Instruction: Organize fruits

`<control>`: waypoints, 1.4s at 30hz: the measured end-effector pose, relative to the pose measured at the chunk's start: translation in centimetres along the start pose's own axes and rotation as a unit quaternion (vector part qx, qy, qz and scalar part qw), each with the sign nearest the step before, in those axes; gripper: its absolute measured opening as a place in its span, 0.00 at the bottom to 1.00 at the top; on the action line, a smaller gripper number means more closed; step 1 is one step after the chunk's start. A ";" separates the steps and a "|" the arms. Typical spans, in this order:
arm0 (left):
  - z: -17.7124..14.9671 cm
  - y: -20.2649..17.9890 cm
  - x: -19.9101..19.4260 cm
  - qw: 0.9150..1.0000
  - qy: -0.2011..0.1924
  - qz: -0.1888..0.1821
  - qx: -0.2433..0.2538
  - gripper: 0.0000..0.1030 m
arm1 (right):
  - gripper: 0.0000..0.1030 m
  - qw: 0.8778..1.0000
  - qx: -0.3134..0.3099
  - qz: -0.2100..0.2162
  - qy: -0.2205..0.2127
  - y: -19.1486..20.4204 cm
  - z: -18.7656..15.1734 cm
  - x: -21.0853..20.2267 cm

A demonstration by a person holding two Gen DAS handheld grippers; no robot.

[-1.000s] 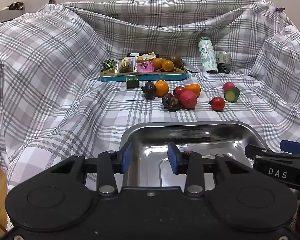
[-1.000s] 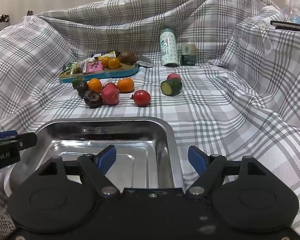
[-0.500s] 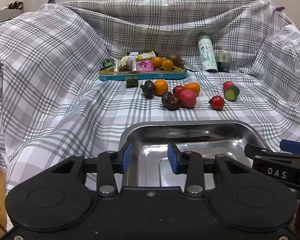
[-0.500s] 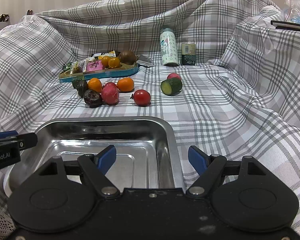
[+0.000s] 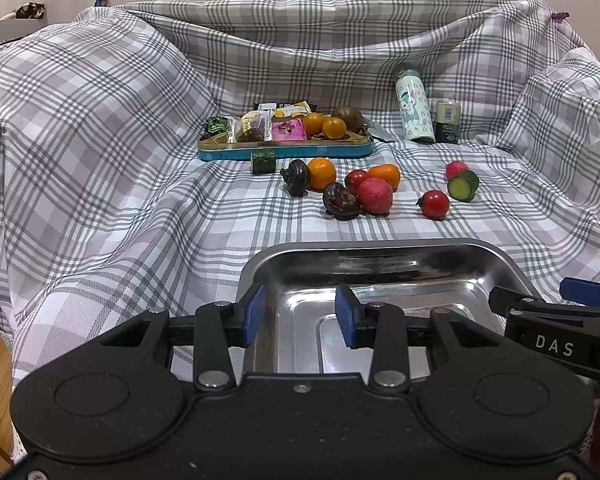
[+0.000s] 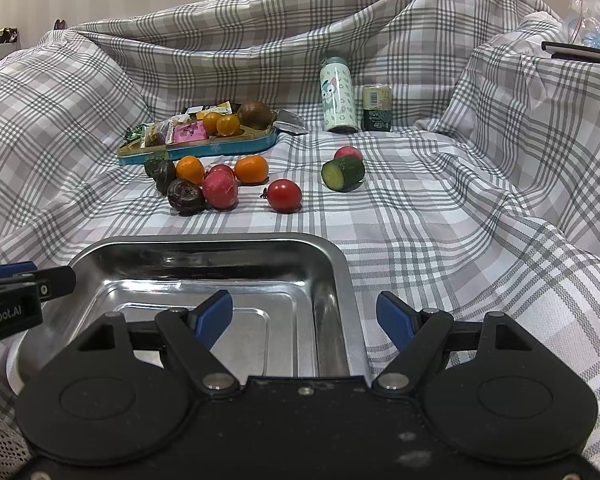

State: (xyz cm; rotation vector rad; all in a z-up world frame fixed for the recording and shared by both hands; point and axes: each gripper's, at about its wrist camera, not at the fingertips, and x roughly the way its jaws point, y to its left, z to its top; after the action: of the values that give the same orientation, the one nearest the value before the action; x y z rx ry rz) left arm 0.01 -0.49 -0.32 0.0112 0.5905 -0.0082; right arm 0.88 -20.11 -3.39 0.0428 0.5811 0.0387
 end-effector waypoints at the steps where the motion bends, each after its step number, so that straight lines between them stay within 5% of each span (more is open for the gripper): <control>1: 0.0 0.0 0.0 1.000 0.000 0.000 0.000 0.45 | 0.79 1.000 0.000 0.000 0.000 0.0 0.0 0.0; 42: 0.1 0.0 0.0 1.000 0.000 0.000 0.001 0.45 | 0.79 1.000 -0.015 -0.002 -0.003 0.3 0.1 -0.2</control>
State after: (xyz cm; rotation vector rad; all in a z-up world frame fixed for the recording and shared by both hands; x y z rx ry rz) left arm 0.05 -0.51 -0.27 0.0140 0.5915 -0.0082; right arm 0.75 -19.82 -3.23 0.0118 0.5746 0.0435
